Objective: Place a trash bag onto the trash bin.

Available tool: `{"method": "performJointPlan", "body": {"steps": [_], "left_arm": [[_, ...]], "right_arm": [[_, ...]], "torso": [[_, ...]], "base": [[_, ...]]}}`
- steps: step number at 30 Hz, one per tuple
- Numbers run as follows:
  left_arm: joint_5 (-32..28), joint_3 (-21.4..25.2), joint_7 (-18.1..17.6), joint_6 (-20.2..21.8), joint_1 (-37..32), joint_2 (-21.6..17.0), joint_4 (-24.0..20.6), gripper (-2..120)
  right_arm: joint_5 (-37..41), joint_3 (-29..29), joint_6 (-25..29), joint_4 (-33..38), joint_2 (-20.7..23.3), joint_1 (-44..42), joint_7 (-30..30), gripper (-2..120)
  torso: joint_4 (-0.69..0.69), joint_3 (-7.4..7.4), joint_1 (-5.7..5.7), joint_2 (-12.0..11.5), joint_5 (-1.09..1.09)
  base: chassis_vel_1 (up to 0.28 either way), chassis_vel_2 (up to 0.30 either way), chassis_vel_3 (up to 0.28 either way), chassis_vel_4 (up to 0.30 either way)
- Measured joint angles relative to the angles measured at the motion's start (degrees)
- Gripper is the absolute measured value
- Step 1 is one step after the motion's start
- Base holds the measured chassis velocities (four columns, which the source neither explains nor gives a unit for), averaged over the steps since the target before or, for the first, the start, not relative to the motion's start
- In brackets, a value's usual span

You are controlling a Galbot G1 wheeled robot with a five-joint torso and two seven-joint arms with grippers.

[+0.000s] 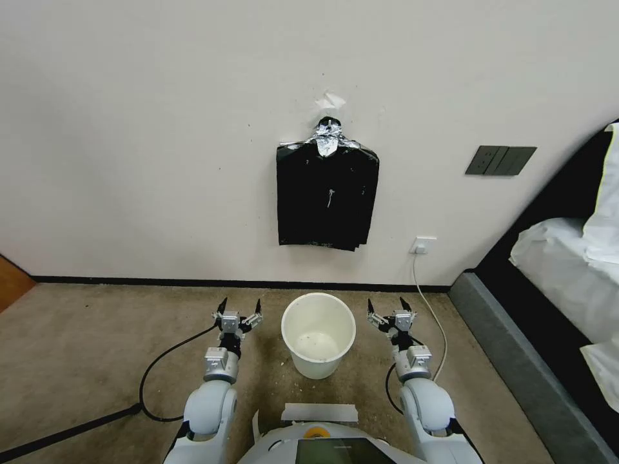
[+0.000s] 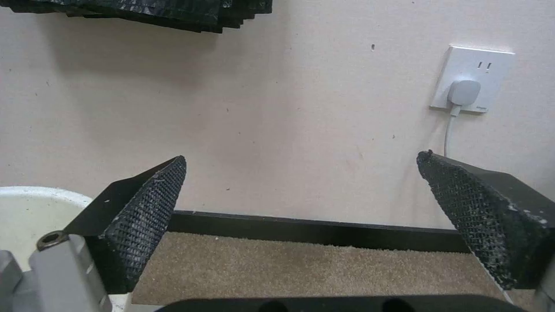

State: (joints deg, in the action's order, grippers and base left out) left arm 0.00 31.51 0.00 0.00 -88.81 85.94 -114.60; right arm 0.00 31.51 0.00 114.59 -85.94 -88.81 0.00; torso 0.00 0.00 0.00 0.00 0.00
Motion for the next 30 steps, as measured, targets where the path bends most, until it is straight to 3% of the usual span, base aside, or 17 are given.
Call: {"method": "performJointPlan", "body": {"steps": [10,19,21,22,25,28,30], "left_arm": [[0.0,0.0,0.0,-0.1,-0.1,0.0,0.0,100],[-0.5,0.1,-0.6,-2.4,-1.3,-0.4,-0.1,100],[-2.2,0.2,-2.4,-8.8,-4.6,-1.4,-0.7,100],[-2.2,0.2,-2.4,-8.8,-4.6,-1.4,-0.7,100],[-4.3,0.5,-4.6,-16.8,-8.7,-2.7,-1.4,100],[-5.4,0.4,-5.3,-20.4,-10.6,-3.6,-1.7,100],[-5.9,-0.6,-4.8,-21.3,-11.0,-4.6,-2.0,100]], "right_arm": [[0.0,0.0,0.1,0.1,0.0,-0.2,0.0,100],[-1.7,-3.2,9.3,6.7,1.5,-11.0,5.9,100],[-2.2,-4.4,12.9,9.0,2.1,-14.9,8.1,100],[-2.2,-4.4,12.9,9.0,2.1,-14.9,8.1,100],[-0.2,-5.4,14.0,8.3,2.1,-14.5,8.2,100],[0.1,-5.4,14.1,7.8,2.4,-14.0,8.2,100],[0.3,-5.4,14.1,7.6,2.5,-13.7,8.2,100]], "torso": [[0.00,0.00,0.00,0.0,0.00],[-0.03,-0.01,0.00,0.0,-0.02],[0.00,-0.01,0.00,0.0,0.00],[0.00,-0.01,0.00,0.0,0.00],[0.01,0.00,0.00,0.0,0.00],[0.05,-0.01,0.00,0.0,0.01],[0.00,0.00,0.00,0.0,0.01]], "base": [[0.000,0.000,0.000,0.000],[0.000,0.000,0.000,0.000],[0.000,0.000,0.000,0.000],[0.000,0.000,0.000,0.000],[0.000,0.000,0.000,0.000],[0.000,0.000,0.000,0.000],[0.000,0.000,0.000,0.000]]}}
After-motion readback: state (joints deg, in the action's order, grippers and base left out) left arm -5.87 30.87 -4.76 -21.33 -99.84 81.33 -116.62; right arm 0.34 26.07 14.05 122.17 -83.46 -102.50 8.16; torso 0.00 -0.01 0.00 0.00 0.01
